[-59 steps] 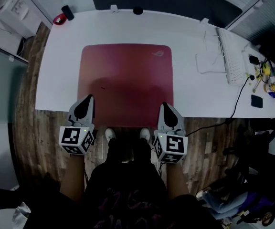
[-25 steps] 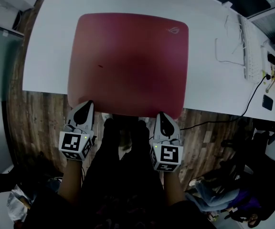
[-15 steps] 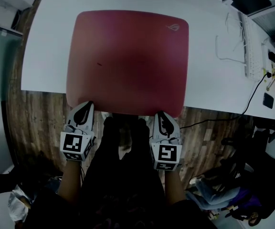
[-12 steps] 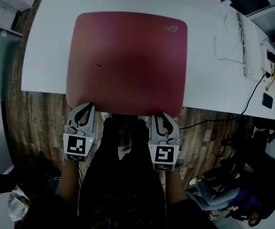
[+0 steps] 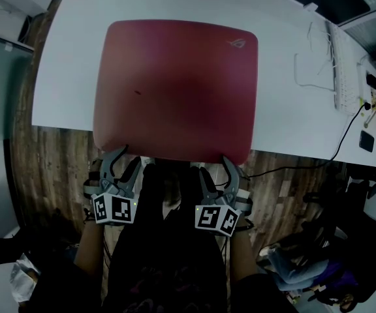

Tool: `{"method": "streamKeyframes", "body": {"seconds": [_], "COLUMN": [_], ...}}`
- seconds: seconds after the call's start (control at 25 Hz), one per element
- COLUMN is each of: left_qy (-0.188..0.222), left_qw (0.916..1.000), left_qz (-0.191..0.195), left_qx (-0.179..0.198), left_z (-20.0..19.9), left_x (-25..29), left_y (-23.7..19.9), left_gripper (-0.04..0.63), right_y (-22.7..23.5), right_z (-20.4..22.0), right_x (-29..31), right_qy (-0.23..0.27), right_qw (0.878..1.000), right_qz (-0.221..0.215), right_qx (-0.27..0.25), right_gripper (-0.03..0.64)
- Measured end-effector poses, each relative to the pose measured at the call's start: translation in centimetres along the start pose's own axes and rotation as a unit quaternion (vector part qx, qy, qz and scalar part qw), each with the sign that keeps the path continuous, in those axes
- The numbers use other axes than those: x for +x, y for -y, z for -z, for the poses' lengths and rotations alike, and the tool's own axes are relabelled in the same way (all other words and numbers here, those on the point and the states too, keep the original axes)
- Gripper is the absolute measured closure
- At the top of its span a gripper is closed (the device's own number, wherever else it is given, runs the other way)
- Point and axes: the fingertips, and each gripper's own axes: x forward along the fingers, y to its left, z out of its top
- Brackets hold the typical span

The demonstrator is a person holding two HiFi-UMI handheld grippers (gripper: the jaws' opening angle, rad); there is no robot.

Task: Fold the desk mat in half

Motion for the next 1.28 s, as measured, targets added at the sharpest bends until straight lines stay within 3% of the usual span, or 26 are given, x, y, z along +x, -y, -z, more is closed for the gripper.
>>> {"method": "streamKeyframes", "body": {"seconds": [0.2, 0.72, 0.92, 1.12, 1.28], "left_qy": [-0.014, -0.009, -0.005, -0.024, -0.036], "left_qw": [0.9993, 0.9985, 0.9982, 0.9955, 0.9910], "left_qz": [-0.018, -0.028, -0.026, -0.021, -0.018], "left_qx": [0.028, 0.047, 0.053, 0.089, 0.128], "left_z": [0.8, 0.1, -0.3, 0.3, 0.8], "left_x": [1.0, 1.0, 0.5, 1.2, 2.2], "left_y": [0.4, 0.9, 0.9, 1.6, 2.1], "left_gripper": [0.350, 0.376, 0.391, 0.417, 0.367], "right_y": [0.1, 1.5, 1.8, 1.9, 1.6], "right_z": [0.4, -0.2, -0.4, -0.5, -0.3], "right_x": [0.6, 0.6, 0.8, 0.7, 1.1], "right_qy": [-0.009, -0.001, -0.001, -0.001, -0.007], "right_qw": [1.000, 0.999, 0.999, 0.999, 0.999], "right_qz": [0.014, 0.049, 0.042, 0.040, 0.042], "right_qx": [-0.003, -0.010, -0.021, -0.018, -0.027], "right_gripper": [0.282, 0.322, 0.333, 0.330, 0.319]}}
